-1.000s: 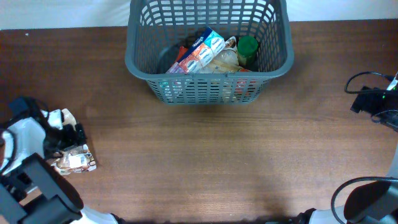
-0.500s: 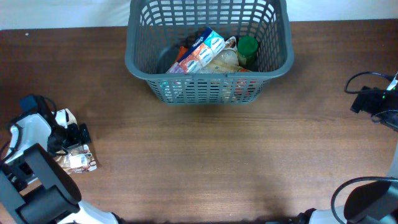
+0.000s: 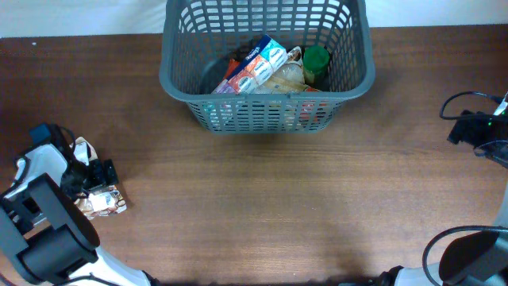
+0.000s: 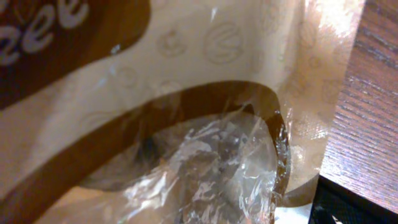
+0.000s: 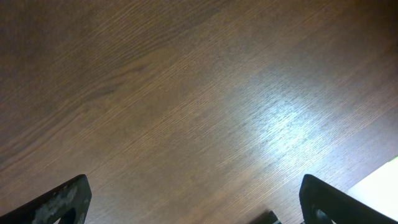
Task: Pack container
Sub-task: 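Lower the left gripper and grasp the brown snack bag, then lift the snack bag and carry it over the basket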
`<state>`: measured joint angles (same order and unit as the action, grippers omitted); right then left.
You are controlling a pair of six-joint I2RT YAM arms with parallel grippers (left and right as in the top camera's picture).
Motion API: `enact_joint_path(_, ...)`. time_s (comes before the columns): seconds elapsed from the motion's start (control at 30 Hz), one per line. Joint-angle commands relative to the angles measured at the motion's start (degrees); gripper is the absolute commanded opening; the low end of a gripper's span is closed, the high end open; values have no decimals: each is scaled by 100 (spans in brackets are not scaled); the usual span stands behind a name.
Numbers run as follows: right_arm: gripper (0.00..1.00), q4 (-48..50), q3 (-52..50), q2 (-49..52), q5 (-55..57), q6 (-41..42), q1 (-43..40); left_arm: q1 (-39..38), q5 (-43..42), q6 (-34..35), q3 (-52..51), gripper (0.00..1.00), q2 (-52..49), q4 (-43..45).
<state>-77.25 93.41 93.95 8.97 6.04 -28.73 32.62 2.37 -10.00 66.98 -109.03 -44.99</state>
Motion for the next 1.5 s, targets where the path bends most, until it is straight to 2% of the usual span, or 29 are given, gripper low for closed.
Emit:
enact_joint_path(0.0,99,20,-24,-35,72,42,-22,15,24,48,-26,98,-186,63)
enact_joint_path(0.03,99,20,-24,-35,70,42,-22,15,24,48,-26,89,-186,66)
enact_joint_path(0.07,99,17,-24,-35,70,42,-22,15,24,50,-26,66,-186,66)
enact_joint_path(0.13,99,20,-24,-35,70,42,-22,15,20,50,-24,42,-186,87)
enact_joint_path(0.2,99,20,-24,-35,72,42,-22,15,-24,52,-15,31,-186,92)
enact_joint_path(0.33,99,20,-24,-35,70,42,-22,13,-503,50,55,19,-186,109)
enact_joint_path(0.4,99,17,-24,-35,70,42,-22,11,-918,50,195,2,-186,85)
enact_joint_path(0.57,99,20,-24,-35,70,42,-22,-50,-2188,52,1167,2,-184,-229)
enact_joint_path(0.67,99,20,-24,-35,70,42,-22,-197,-2651,50,2221,2,-179,-667)
enact_joint_path(0.7,99,20,-24,-35,70,42,-22,-332,-2752,50,2876,2,-177,-935)
enact_joint_path(0.9,99,17,-24,-35,70,42,-22,-1167,-2771,39,5337,2,-114,-1510)
enact_joint_path(1.13,99,20,-24,-35,70,42,-22,-2874,-2496,-468,7938,2,-76,-1325)
enact_joint_path(1.23,99,20,-24,-35,70,42,-22,-3689,-2310,-476,8373,2,-76,-960)
enact_joint_path(1.47,99,20,-24,-35,70,42,-22,-5125,-2269,-660,8365,2,-420,-492)
